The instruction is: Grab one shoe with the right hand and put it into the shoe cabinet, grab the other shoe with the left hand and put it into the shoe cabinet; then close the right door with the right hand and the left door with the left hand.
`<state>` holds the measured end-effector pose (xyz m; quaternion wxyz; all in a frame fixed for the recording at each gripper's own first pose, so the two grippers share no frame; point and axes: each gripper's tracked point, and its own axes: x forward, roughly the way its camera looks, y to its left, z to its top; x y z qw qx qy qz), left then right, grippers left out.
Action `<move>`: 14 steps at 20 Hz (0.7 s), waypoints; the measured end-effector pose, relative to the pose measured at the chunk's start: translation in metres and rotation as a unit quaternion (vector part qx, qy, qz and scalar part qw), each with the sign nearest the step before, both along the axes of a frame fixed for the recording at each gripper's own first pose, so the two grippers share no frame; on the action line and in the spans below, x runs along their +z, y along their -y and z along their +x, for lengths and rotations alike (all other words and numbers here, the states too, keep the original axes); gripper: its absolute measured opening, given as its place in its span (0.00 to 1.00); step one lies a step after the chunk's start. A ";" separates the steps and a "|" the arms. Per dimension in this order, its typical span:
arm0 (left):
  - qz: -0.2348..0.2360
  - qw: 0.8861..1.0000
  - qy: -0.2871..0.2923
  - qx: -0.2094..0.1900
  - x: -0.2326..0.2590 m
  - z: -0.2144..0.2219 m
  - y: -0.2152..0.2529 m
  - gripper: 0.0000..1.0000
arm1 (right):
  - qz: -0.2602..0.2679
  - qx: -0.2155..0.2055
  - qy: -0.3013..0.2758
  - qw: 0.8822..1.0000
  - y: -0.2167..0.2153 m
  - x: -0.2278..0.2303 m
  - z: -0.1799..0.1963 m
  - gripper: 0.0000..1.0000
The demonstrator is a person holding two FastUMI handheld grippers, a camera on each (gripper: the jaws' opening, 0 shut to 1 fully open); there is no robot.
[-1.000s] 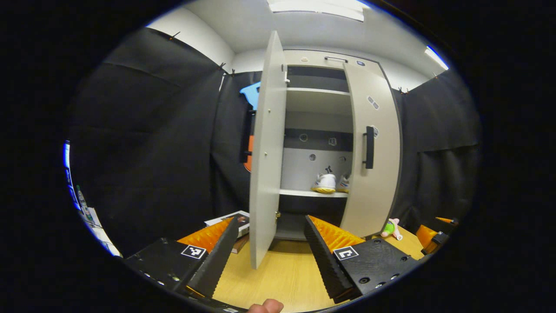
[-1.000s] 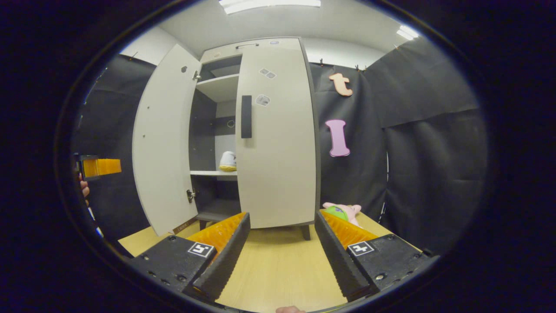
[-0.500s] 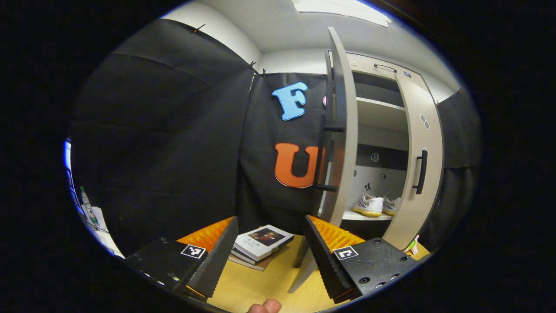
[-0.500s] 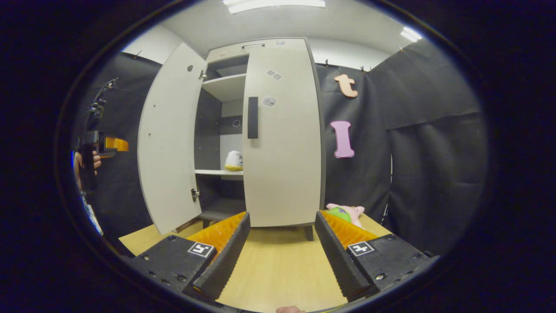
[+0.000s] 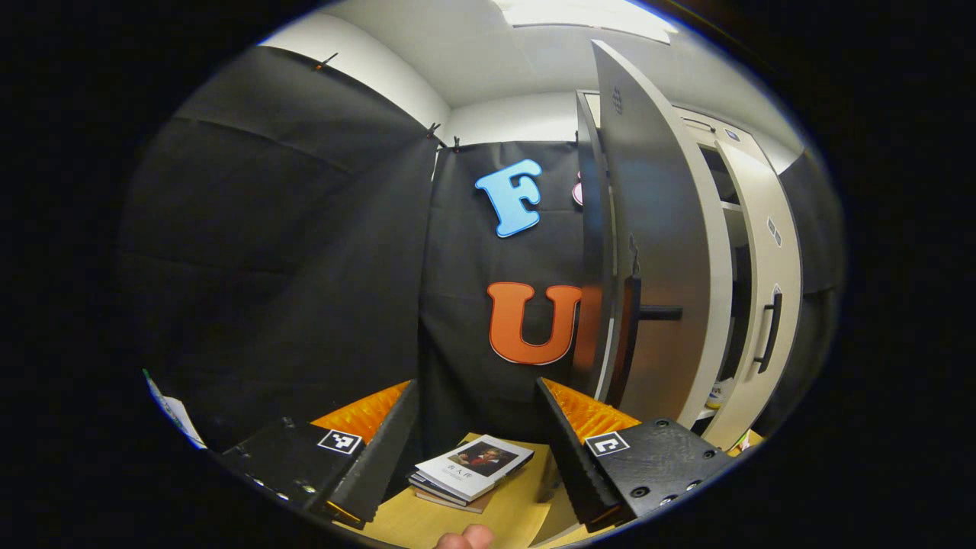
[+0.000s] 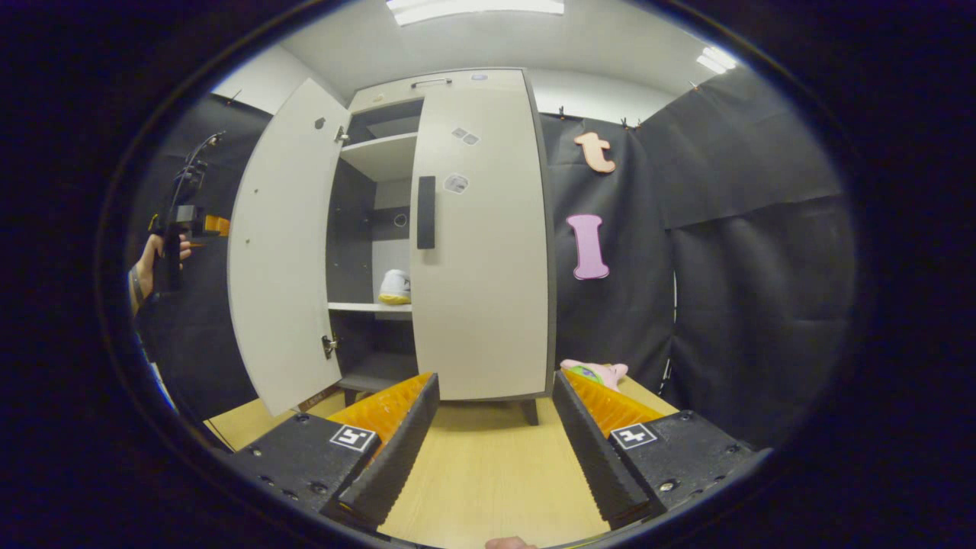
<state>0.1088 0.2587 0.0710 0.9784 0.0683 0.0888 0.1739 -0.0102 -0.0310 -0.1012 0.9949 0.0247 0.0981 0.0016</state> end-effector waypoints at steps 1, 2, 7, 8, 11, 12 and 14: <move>0.001 1.000 -0.003 -0.006 -0.002 0.003 0.004 0.90 | 0.002 -0.001 -0.003 1.000 0.000 -0.002 0.001 0.93; 0.010 1.000 -0.002 -0.001 0.001 0.002 0.002 0.91 | 0.003 -0.002 -0.004 1.000 0.001 -0.003 0.002 0.97; 0.006 1.000 0.000 0.004 0.000 0.004 0.008 0.90 | -0.003 0.001 -0.001 1.000 0.003 -0.001 0.006 0.97; 0.005 1.000 0.000 0.006 0.000 0.004 0.009 0.90 | -0.002 0.002 0.001 1.000 0.003 0.000 0.008 0.97; 0.005 1.000 -0.001 -0.001 -0.001 0.003 0.022 0.90 | 0.000 0.007 0.006 1.000 0.000 0.002 0.009 0.97; 0.005 1.000 -0.003 -0.006 -0.002 0.003 0.027 0.90 | -0.001 0.009 0.004 1.000 0.000 0.001 0.009 1.00; 0.006 1.000 -0.006 -0.021 -0.004 0.003 0.043 0.90 | -0.002 0.010 0.004 1.000 0.002 0.001 0.009 0.97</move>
